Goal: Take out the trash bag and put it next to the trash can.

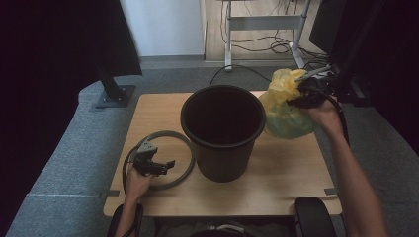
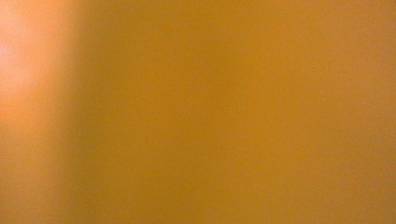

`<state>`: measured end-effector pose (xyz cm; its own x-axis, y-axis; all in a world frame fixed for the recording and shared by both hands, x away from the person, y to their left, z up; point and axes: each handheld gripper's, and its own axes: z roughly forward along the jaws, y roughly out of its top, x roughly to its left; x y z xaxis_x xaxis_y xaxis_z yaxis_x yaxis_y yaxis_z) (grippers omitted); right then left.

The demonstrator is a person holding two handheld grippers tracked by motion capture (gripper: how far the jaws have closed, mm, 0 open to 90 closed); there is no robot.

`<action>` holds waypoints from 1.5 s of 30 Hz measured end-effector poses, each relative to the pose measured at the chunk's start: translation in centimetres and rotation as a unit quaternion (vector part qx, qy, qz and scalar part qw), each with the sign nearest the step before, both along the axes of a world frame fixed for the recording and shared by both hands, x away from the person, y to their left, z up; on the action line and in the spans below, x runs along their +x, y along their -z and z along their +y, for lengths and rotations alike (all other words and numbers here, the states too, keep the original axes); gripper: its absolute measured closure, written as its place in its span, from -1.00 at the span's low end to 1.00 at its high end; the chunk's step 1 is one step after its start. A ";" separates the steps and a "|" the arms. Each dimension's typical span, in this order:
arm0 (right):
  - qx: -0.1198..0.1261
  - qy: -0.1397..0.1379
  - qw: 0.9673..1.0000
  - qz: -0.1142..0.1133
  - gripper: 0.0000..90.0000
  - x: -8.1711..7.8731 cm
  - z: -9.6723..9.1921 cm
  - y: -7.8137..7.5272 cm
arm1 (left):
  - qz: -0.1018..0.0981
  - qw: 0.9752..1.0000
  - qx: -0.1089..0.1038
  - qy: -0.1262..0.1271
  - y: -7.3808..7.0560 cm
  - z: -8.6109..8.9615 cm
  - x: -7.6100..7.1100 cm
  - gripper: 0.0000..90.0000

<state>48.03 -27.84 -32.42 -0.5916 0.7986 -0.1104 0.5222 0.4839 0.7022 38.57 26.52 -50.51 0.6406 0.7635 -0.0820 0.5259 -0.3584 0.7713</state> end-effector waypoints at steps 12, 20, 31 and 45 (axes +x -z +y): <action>0.008 0.029 0.999 0.042 0.78 1.3 1.0 7.9 | 0.012 0.999 0.033 -0.014 0.6 0.2 0.0 -1.00; 0.035 0.039 0.997 0.061 0.72 1.7 1.6 12.4 | 0.017 0.999 0.041 -0.024 0.8 0.5 0.1 -1.00; 0.022 0.056 0.996 0.068 0.68 2.2 3.4 17.1 | 0.026 0.999 0.040 -0.016 1.0 0.3 0.1 -1.00; 0.067 0.088 0.992 0.063 0.63 5.5 4.1 21.3 | 0.037 0.998 0.050 0.008 1.3 -0.6 0.1 -1.00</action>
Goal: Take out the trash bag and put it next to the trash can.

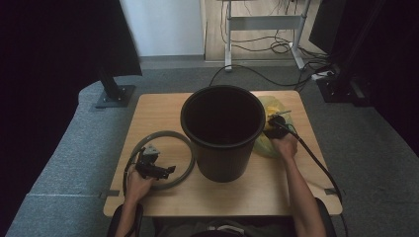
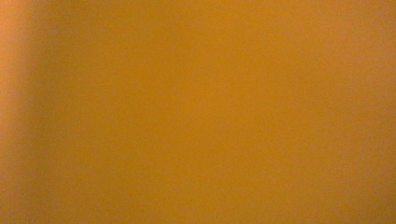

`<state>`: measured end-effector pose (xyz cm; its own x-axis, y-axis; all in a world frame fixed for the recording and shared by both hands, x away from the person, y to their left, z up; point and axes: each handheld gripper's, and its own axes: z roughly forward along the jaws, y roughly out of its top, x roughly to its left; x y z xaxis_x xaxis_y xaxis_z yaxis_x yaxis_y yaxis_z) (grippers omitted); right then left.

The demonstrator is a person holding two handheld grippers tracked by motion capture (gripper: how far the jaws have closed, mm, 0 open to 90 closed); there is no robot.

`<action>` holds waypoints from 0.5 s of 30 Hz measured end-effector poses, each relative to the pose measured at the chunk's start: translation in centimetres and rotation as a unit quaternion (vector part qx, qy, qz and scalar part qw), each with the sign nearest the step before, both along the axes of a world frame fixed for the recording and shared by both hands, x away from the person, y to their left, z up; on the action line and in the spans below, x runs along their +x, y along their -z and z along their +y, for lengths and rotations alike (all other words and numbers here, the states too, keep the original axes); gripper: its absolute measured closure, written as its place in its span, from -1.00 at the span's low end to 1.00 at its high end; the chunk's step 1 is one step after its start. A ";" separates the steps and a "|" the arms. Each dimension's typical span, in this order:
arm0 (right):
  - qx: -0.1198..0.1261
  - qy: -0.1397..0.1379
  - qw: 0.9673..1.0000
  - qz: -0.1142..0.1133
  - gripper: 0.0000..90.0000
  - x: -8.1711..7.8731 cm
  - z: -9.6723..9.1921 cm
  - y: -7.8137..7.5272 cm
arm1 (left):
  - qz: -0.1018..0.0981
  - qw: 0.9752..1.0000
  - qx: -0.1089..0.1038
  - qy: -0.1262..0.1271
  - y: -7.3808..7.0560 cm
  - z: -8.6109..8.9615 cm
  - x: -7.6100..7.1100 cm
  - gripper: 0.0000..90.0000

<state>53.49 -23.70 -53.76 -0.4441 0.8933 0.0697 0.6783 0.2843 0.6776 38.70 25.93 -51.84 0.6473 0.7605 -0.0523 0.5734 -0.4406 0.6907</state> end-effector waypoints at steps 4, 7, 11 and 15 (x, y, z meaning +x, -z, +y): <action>0.013 0.002 1.000 0.000 0.62 0.9 -0.1 0.2 | -0.003 1.000 0.000 0.004 0.0 0.0 0.0 -1.00; 0.013 -0.004 1.000 0.003 0.56 1.5 -0.2 0.1 | -0.010 1.000 -0.003 0.007 -0.1 0.0 -0.1 -1.00; 0.010 -0.015 1.000 0.007 0.22 1.6 -0.1 -0.3 | -0.016 1.000 -0.005 0.005 -0.3 0.2 -0.1 -1.00; 0.021 -0.004 1.000 -0.009 -0.37 1.3 0.0 -1.2 | -0.016 1.000 -0.003 0.004 -0.2 0.3 -0.1 -1.00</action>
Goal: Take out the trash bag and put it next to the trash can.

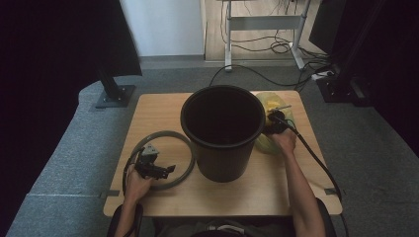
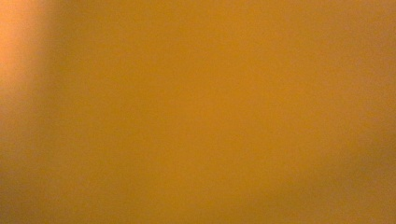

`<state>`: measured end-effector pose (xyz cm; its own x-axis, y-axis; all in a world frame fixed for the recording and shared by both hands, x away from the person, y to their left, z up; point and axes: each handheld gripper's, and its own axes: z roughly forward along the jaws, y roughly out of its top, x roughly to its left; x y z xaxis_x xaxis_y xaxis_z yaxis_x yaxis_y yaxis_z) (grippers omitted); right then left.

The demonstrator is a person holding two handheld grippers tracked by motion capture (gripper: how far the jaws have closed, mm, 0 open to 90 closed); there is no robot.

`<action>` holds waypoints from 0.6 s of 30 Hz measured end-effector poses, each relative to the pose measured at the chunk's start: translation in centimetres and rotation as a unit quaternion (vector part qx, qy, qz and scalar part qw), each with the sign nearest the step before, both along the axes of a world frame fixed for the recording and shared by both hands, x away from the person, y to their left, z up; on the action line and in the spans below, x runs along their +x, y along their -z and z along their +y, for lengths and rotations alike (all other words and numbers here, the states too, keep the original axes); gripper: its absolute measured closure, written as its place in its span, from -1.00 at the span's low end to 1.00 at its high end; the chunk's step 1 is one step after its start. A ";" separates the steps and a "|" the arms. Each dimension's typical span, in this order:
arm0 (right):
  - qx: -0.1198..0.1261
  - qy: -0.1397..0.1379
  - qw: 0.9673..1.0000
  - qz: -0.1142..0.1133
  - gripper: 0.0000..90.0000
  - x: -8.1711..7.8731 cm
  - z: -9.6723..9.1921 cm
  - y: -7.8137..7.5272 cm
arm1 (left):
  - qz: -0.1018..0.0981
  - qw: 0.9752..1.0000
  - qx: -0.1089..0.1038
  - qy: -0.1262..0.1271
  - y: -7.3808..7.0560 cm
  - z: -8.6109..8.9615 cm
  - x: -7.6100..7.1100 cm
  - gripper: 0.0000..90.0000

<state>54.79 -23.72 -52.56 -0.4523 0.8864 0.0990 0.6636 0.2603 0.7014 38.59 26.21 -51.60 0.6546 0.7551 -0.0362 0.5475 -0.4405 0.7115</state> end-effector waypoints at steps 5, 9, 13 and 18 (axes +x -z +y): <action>0.024 0.011 1.000 -0.004 -0.81 0.0 -0.5 -1.0 | 0.000 1.000 0.000 0.006 0.0 -0.1 0.0 -1.00; 0.008 0.033 0.999 -0.011 -1.00 -0.4 -1.5 -2.4 | 0.000 1.000 0.000 0.007 0.1 -0.2 0.0 -1.00; 0.006 0.032 0.999 -0.013 -1.00 -0.7 -2.0 -3.3 | 0.001 1.000 -0.001 0.006 0.1 -0.1 0.0 -1.00; -0.002 0.021 1.000 -0.022 -1.00 -1.6 -2.5 -4.9 | 0.003 1.000 0.003 0.010 0.2 -0.3 0.0 -1.00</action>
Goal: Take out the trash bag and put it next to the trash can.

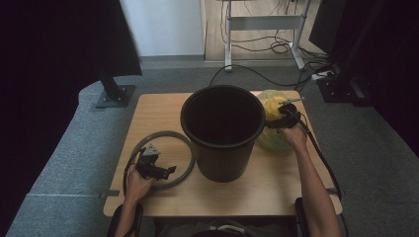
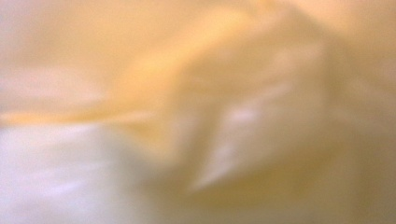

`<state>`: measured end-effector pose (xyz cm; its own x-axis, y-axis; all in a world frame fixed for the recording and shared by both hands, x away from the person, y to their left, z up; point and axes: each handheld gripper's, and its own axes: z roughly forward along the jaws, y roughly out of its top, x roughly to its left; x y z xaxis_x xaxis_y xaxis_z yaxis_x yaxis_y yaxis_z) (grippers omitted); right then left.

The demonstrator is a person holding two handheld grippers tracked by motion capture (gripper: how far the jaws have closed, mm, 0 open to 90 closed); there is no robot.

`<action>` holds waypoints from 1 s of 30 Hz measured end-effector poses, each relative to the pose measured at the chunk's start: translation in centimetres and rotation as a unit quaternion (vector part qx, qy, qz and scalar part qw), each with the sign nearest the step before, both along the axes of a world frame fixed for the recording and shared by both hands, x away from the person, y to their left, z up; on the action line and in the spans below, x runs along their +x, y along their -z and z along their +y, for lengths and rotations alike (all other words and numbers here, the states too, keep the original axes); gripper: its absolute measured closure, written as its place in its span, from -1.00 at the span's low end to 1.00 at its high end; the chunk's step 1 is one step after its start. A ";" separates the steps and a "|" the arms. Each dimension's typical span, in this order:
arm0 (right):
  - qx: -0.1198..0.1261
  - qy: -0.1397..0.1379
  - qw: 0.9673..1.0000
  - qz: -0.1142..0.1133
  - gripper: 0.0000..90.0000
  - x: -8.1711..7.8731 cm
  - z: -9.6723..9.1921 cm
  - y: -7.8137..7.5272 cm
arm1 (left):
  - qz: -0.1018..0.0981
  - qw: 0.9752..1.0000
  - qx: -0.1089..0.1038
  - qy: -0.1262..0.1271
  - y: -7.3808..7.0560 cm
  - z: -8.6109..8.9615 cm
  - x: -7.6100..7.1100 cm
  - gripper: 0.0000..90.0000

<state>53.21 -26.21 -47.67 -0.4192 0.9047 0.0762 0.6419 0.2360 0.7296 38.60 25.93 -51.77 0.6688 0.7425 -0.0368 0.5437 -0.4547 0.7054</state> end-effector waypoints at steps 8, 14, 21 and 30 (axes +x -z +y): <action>-0.015 -0.011 1.000 0.000 -1.00 -1.5 -0.4 -1.7 | 0.001 1.000 0.001 0.000 0.0 0.0 -0.1 -1.00; -0.031 -0.023 0.999 0.002 -1.00 -2.8 -1.0 -3.0 | 0.002 1.000 0.010 0.001 0.2 -0.1 -0.1 -1.00; -0.036 -0.034 0.999 -0.003 -1.00 -4.6 -1.3 -4.1 | 0.005 1.000 0.029 -0.007 0.6 0.1 0.1 -1.00; -0.036 -0.049 0.998 -0.014 -1.00 -7.7 -1.7 -5.0 | 0.005 1.000 0.025 -0.011 0.8 0.6 0.1 -1.00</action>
